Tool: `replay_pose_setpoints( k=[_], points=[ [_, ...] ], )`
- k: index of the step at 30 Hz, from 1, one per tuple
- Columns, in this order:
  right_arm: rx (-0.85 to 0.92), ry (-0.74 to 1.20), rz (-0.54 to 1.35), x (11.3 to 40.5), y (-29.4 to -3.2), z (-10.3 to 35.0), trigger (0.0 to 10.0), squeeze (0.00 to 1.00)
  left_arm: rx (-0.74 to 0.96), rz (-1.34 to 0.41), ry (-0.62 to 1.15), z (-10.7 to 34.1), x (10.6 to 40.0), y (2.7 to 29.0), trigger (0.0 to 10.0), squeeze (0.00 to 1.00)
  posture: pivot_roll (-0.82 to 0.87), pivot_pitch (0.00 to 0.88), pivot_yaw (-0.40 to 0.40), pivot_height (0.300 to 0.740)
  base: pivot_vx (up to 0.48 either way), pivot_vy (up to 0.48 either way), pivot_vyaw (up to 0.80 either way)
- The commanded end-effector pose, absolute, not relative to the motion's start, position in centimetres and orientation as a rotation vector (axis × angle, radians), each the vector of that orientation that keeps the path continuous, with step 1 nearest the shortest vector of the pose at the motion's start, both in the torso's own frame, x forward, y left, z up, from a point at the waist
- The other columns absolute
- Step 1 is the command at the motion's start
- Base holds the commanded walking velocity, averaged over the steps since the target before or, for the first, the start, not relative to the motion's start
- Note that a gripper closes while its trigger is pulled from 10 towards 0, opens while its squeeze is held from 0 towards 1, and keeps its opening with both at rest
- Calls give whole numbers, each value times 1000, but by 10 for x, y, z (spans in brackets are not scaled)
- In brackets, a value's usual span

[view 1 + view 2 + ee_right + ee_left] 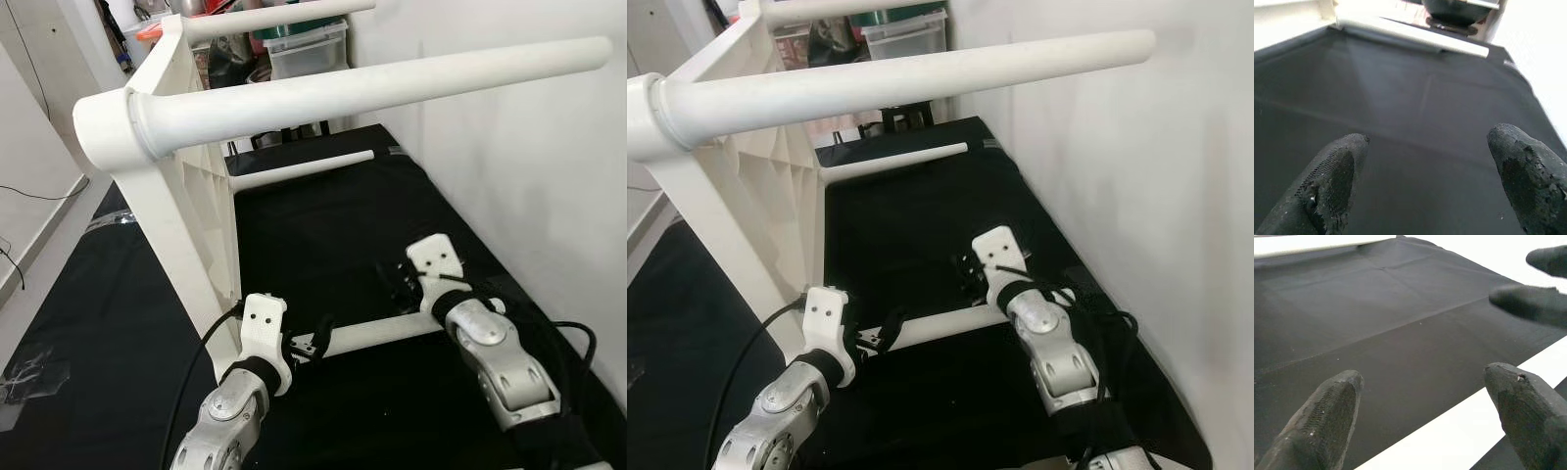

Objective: Building children table

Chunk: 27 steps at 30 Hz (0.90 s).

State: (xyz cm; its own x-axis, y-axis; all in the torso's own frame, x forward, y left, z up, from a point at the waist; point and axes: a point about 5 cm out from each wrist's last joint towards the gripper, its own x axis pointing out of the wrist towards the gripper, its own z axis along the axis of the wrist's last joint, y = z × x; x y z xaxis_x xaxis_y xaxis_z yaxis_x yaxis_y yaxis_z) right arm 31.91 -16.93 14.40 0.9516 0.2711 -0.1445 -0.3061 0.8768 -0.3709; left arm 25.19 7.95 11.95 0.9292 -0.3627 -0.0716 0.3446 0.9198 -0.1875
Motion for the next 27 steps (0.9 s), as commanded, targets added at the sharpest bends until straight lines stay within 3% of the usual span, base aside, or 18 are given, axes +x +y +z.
replay_pose_setpoints(
  k=[1,3,4,7,8,13,18,21,23,27],
  points=[
    [-417,96,325,318,-165,144,10000,0,-182,-351,98,123,251,78,10000,0,-102,59,113,740,0,0,0],
    [-420,100,326,318,-166,143,10000,0,-174,-353,93,124,251,76,10000,0,-102,59,113,740,0,0,0],
    [-423,103,327,318,-167,144,10000,0,-148,-365,74,126,249,69,7020,0,-102,58,113,740,0,0,0],
    [-424,104,328,319,-167,144,10000,0,-134,-372,63,127,249,66,7020,0,-102,59,113,740,0,0,0],
    [-428,103,332,319,-168,145,10000,0,-124,-378,52,129,248,64,0,0,-102,60,114,740,0,0,0],
    [-459,78,348,319,-178,154,10000,0,-87,-383,39,129,245,61,0,0,-103,64,116,740,0,0,0],
    [-462,-67,368,306,-226,199,10000,0,-61,-388,39,127,244,63,0,0,-122,70,129,740,0,0,0],
    [-460,-83,368,303,-231,204,10000,0,-61,-388,40,127,244,63,0,0,-122,70,129,740,0,0,0],
    [-482,-229,269,284,-261,242,10000,0,-62,-400,43,126,245,63,0,0,-155,80,155,740,0,0,0],
    [-518,-310,199,271,-273,262,10000,0,-63,-406,46,125,245,63,0,0,-168,82,161,740,0,0,0]
  ],
)
